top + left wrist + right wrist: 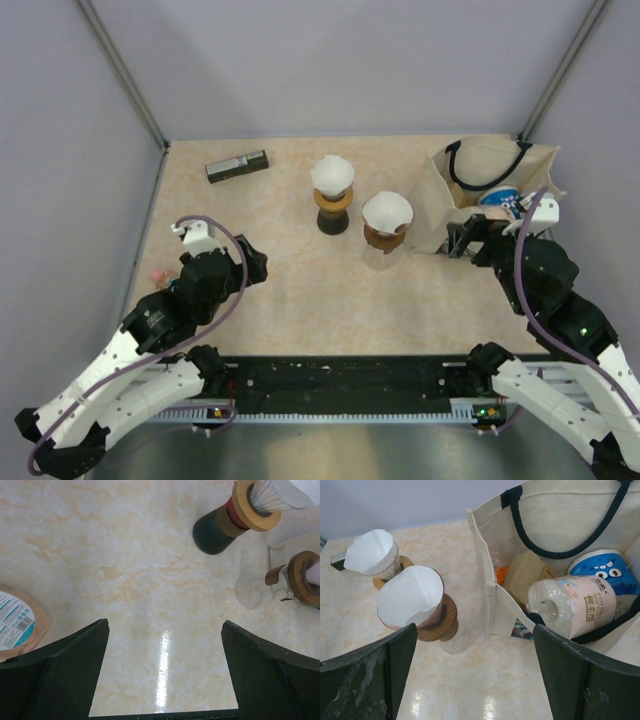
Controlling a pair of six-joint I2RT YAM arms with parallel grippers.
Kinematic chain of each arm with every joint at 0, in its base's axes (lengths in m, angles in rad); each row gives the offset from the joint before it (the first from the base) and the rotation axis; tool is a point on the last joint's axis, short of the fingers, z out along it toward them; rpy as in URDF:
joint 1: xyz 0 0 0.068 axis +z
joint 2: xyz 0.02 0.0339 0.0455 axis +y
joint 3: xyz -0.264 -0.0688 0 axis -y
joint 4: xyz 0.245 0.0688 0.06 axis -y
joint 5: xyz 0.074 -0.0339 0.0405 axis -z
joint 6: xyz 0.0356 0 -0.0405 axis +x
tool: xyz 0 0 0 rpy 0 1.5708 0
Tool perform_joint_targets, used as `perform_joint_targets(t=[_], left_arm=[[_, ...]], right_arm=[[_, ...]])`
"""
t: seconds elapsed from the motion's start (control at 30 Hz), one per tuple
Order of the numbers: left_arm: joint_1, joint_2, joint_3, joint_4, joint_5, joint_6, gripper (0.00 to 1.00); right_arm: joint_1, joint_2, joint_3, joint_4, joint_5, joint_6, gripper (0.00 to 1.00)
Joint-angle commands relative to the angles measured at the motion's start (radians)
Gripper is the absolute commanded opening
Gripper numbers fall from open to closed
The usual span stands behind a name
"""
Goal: Place the coffee filter in the dripper
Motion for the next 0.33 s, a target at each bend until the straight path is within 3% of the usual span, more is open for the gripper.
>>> perform_joint_targets(t=[0.0,0.3], left_arm=[[0.004,-0.038,0.005,-0.094,-0.084,-0.067,0.99],[0.004,-0.078,0.013,-0.119,-0.094,-0.098,0.99]], right_arm=[[0.005,-0.042,-0.041,0.055,-0.063,-0.035,0.99],[0.005,-0.136,-0.095,0.095,-0.060,-0.038,0.99]])
